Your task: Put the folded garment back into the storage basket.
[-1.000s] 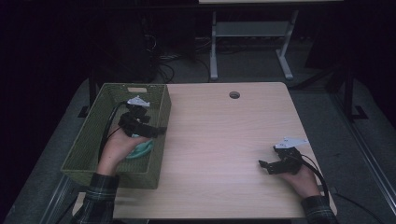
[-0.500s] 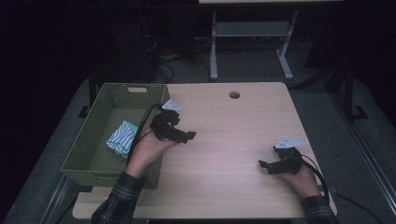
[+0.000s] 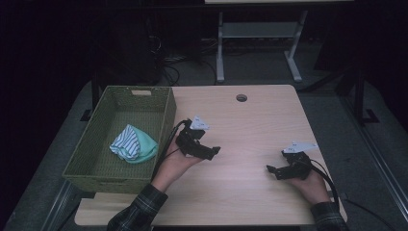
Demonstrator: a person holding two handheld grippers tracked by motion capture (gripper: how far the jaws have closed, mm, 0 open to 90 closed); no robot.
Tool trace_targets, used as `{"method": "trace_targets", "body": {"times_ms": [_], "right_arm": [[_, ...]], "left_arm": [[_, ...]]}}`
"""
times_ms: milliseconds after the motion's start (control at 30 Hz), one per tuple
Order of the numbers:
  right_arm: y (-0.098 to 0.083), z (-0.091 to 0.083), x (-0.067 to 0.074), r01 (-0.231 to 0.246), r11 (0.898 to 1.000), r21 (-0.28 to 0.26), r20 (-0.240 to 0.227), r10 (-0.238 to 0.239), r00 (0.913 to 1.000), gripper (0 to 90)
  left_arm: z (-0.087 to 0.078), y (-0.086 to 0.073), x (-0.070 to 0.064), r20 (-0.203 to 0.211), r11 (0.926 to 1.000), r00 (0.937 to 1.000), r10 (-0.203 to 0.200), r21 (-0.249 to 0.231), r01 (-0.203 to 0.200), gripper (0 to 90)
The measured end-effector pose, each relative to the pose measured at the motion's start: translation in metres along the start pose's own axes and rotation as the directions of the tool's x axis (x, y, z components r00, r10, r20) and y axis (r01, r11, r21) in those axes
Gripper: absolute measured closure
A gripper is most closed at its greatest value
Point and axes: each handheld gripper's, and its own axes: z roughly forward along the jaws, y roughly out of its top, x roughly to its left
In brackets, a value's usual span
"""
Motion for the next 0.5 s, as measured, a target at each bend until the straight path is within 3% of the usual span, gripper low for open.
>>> {"method": "trace_targets", "body": {"times_ms": [133,500], "right_arm": [[0.000,0.000,0.000,0.003,1.000,-0.002,0.002,-0.003,1.0000,10.2],[0.000,0.000,0.000,0.004,1.000,-0.002,0.000,-0.004,1.0000,10.2]], "left_arm": [[0.013,-0.009,-0.007,0.006,0.9995,0.9996,0.028,0.017,-0.028,15.1],[0.047,-0.032,-0.018,0.019,0.9977,0.9994,0.031,0.060,-0.032,15.1]]}}
